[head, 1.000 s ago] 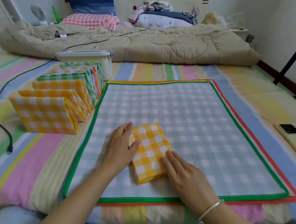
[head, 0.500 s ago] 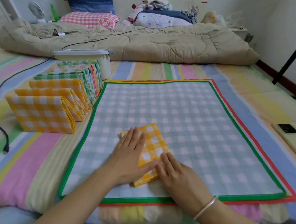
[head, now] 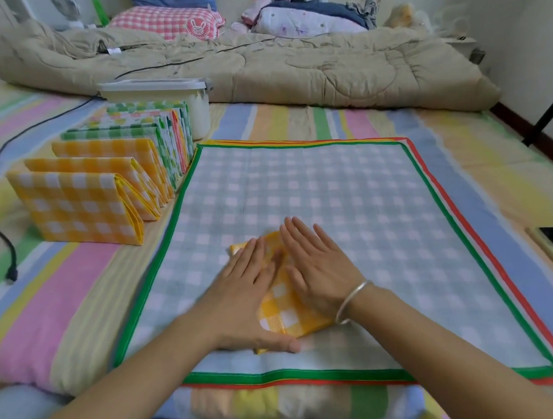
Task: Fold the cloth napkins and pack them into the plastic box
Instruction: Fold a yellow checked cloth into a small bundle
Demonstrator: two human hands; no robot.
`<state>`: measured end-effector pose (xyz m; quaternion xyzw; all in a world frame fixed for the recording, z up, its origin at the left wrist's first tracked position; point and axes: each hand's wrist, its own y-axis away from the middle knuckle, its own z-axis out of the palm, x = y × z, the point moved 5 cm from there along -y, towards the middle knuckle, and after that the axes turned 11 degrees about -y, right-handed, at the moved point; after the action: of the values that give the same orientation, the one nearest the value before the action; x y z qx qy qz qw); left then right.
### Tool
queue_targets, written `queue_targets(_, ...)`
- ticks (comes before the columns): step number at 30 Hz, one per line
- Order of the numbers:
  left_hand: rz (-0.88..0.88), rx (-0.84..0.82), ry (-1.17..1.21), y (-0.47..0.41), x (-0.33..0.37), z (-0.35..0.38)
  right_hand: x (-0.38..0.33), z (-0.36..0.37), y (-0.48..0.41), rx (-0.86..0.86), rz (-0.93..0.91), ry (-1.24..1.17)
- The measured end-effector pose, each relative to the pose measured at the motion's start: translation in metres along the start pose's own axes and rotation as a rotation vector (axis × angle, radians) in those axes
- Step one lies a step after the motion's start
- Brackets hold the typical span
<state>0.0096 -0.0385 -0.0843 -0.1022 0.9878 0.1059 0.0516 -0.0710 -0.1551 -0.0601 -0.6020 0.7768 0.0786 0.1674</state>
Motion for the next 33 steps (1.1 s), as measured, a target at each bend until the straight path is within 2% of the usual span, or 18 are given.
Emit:
queue_targets(3, -0.017, -0.014, 0.01, 0.001, 0.0, -0.001, 0.005, 0.018, -0.005, -0.112, 0.085, 0.062)
queue_targets(8, -0.13, 0.004, -0.002, 0.009, -0.001, 0.002, 0.008, 0.023, -0.005, -0.144, 0.111, 0.113)
queue_targets(13, -0.17, -0.014, 0.061, 0.01, -0.003, 0.007, 0.011, 0.025, -0.005, -0.178, 0.121, 0.023)
queue_targets(15, -0.175, -0.014, 0.075, 0.01, -0.004, 0.008, 0.014, 0.015, -0.002, -0.039, 0.171, -0.061)
queue_targets(18, -0.195, 0.012, 0.078, 0.009, -0.005, 0.009, 0.011, -0.016, 0.018, 0.429, 0.316, 0.006)
queue_targets(20, -0.226, 0.033, 0.08, 0.007, -0.004, 0.008, 0.009, -0.025, 0.035, 0.381, 0.488, 0.017)
queue_targets(21, -0.248, 0.04, 0.082, 0.006, -0.002, 0.008, 0.01, -0.025, 0.043, 0.32, 0.551, -0.034)
queue_targets(23, -0.338, 0.081, 0.117, 0.004, 0.0, 0.007, 0.015, -0.027, 0.057, 0.332, 0.616, -0.28)
queue_targets(26, -0.514, 0.187, 0.174, -0.001, 0.002, 0.0, 0.027, -0.013, 0.063, 0.441, 0.747, -1.114)
queue_targets(27, -0.557, 0.192, 0.189, -0.004, 0.003, -0.002, 0.028, -0.005, 0.062, 0.471, 0.758, -1.244)
queue_targets(30, -0.635, 0.137, 0.215, -0.008, 0.005, -0.004, 0.02, -0.002, 0.053, 0.513, 0.633, -1.084)
queue_targets(33, -0.649, 0.116, 0.234, -0.01, 0.004, -0.006, 0.015, -0.001, 0.043, 0.521, 0.606, -0.988)
